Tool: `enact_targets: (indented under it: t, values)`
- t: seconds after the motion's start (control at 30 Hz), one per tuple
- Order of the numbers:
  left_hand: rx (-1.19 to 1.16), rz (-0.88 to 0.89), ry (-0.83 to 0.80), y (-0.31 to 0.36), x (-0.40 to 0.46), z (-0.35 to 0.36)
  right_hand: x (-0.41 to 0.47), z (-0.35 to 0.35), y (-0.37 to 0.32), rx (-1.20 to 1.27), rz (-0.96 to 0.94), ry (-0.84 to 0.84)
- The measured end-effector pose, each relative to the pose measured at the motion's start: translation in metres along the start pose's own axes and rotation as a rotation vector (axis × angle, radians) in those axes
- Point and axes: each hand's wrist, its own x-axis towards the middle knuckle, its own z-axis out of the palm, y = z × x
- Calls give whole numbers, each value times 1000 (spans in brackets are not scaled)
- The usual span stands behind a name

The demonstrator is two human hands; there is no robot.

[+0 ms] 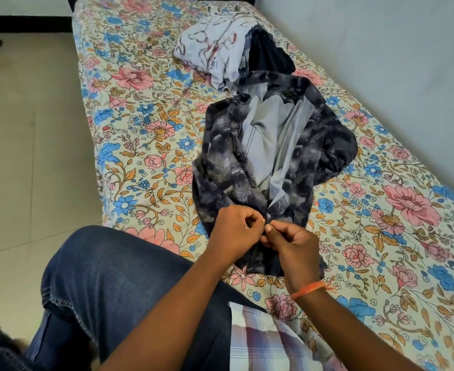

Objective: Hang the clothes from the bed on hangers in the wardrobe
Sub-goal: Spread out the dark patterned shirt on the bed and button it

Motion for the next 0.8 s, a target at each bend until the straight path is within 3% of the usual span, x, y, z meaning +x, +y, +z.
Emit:
enact_targets:
  t: [0.17, 0.47, 0.8]
  values:
    - [-57, -48, -47, 2, 1, -4, 6, -2, 0, 22, -2, -11]
    - [-150, -88, -88, 0, 0, -2, 8, 0, 3, -153, -118, 11]
    - [-260, -241, -185, -4, 10, -2, 12, -2, 3, 114, 114, -53]
